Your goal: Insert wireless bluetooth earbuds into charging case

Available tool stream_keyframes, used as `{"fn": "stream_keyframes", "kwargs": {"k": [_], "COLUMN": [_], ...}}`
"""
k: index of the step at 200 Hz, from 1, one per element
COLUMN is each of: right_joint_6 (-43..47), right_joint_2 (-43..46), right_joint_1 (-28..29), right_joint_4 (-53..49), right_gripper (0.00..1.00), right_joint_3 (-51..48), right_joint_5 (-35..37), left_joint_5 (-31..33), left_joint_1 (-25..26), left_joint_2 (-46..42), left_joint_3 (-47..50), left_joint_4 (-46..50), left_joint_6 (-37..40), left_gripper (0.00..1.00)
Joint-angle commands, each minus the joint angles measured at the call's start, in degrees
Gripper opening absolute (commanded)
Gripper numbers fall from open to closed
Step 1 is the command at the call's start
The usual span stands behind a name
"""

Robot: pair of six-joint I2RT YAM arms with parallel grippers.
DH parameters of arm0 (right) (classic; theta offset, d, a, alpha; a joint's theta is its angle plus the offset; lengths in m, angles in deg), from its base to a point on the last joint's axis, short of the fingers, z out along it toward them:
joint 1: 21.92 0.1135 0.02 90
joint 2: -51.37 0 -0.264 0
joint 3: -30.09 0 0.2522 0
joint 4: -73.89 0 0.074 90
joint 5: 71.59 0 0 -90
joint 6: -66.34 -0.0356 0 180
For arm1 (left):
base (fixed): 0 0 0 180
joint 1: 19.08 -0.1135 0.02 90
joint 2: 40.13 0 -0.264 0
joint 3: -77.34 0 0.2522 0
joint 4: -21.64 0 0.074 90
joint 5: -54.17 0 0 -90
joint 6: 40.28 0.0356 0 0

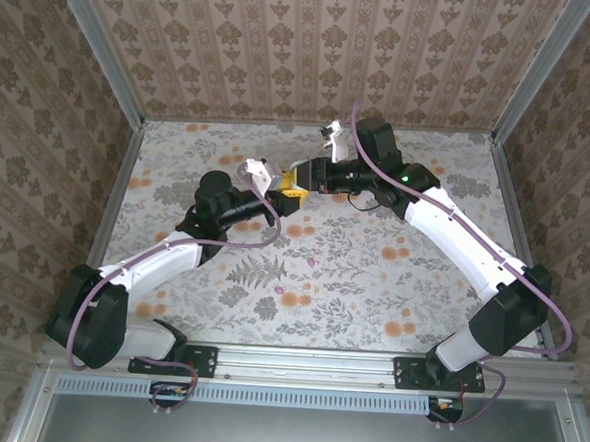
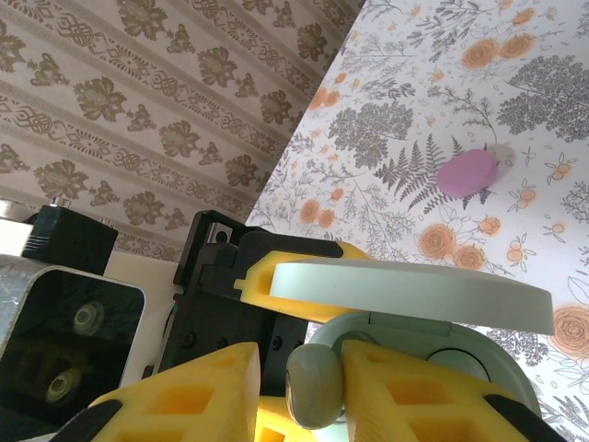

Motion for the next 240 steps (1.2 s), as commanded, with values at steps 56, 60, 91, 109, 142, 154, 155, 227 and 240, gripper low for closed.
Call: {"fn": "stream_keyframes", "kwargs": {"k": [56,60,91,109,142,154,155,227,240], "right_joint_6": [0.52,0.45,0.24,0.2,0.0,-0.06,-0.03,-0.23,-0.18], "right_joint_2": [1.41,1.4,1.72,2.05,2.64,2.76,2.77,3.14,3.8], "right_joint_1": [-0.08,-0.09,-0.09,-0.06,-0.04,-0.09,-0.09,-0.09,-0.09], "right_joint_4": [-1.01,-1.06,-0.66,-0.58,0.06,0.14,0.18,0.21,0.91], "right_gripper": [0.3,0.3,0.29,0.29,0.3,0.31,0.31,0.31,0.31], "right_joint_3": [1.02,0.94,0.72,0.66,0.08,0.13,0.14,0.03,-0.54], "right_joint_5": [4.03,4.03,4.04,4.2,4.38,4.35,4.37,3.87,3.77], "left_joint_5": [-2.0,-2.04,-2.0,-0.3,0.04,0.02,0.02,0.2,0.11], "left_joint_1": [0.44,0.45,0.45,0.45,0.45,0.45,0.45,0.45,0.45], "left_joint_2": [-1.83,-1.88,-2.01,-1.96,-1.96,-1.97,-1.96,-2.32,-2.32], "left_joint_3": [-0.78,-0.78,-0.68,-0.6,-0.54,-0.58,-0.59,-0.38,-0.3], "left_joint_4": [-5.06,-4.94,-4.59,-4.58,-4.37,-4.34,-4.33,-4.18,-4.14], "left_joint_6": [-1.34,-1.34,-1.16,-1.06,-0.89,-0.9,-0.89,-0.63,-0.67], "left_gripper": [0.31,0.31,0.31,0.31,0.31,0.31,0.31,0.31,0.31]}}
